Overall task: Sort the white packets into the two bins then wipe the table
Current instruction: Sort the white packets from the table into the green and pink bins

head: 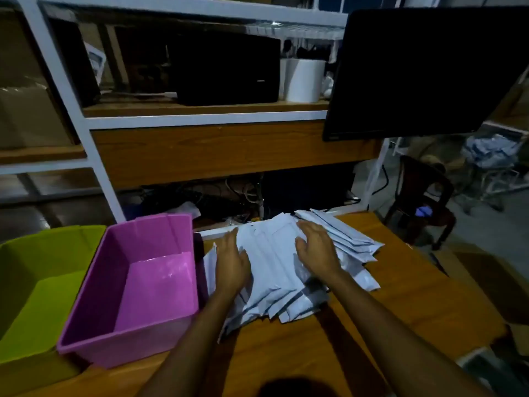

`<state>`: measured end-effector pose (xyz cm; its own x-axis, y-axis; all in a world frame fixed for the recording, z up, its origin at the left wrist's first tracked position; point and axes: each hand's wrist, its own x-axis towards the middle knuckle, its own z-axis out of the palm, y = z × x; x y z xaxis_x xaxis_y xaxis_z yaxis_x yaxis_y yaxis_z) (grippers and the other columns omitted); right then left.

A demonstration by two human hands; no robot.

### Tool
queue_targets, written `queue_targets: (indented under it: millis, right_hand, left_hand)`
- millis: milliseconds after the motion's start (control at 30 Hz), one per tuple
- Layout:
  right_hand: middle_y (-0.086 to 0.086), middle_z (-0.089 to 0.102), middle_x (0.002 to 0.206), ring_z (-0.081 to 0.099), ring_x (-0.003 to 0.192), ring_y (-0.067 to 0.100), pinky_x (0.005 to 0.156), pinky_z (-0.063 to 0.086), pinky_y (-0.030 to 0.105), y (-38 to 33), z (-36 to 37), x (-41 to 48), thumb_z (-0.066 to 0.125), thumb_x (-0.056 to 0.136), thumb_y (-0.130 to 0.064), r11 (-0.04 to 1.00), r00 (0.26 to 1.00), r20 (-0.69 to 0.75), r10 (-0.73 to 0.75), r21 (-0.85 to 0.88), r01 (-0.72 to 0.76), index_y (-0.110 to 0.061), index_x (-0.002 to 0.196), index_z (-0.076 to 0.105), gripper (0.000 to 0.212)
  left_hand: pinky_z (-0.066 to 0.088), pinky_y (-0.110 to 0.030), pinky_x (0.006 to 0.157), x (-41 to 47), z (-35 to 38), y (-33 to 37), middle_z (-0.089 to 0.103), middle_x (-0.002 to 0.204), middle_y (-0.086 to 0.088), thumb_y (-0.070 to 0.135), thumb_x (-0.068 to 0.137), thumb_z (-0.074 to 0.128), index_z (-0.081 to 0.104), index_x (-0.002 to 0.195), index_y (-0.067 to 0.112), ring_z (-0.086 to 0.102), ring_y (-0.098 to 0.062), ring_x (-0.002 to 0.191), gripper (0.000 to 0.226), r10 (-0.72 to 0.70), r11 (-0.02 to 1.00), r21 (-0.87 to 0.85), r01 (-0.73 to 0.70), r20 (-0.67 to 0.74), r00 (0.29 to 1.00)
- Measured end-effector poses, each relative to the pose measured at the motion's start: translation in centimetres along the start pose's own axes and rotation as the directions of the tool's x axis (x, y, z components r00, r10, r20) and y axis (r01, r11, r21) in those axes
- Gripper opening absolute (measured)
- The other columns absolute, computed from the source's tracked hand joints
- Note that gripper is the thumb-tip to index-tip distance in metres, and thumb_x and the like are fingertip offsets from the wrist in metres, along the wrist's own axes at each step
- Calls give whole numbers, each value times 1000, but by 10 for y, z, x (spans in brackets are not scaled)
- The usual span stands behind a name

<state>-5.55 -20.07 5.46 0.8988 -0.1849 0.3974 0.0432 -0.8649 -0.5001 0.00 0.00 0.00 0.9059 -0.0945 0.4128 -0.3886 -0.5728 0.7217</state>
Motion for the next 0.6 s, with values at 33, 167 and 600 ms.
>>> queue_targets:
  millis: [33, 167, 600]
  right_hand:
    - [19, 55, 136, 48, 128, 34, 110, 33, 35, 4, 7, 5, 49, 91, -16, 1000, 999, 26, -28, 9, 28, 1, 132, 54, 44]
    - [15, 44, 147, 40, 138, 29, 114, 18, 26, 18, 37, 18, 46, 92, 4, 990, 973, 193, -124, -40, 134, 0, 136, 50, 44]
    - [18, 44, 147, 46, 133, 34, 105, 38, 48, 72, 90, 13, 69, 81, -40, 873, 937, 321, -137, -407, 268, -16, 139, 49, 66]
  left_hand:
    - [35, -48, 109, 1, 6, -2, 49, 138, -16, 7, 90, 53, 43, 139, 3, 43, -32, 128, 51, -37, 999, -32, 37, -19, 999]
    - [42, -52, 101, -4, 34, -8, 56, 129, -13, 23, 88, 53, 45, 134, 1, 52, -31, 120, 51, -256, 959, -135, 249, -42, 966]
    - [21, -40, 113, -3, 75, 3, 31, 153, -14, 52, 80, 45, 36, 147, 28, 23, -30, 142, 71, -460, 888, 9, 461, -21, 888]
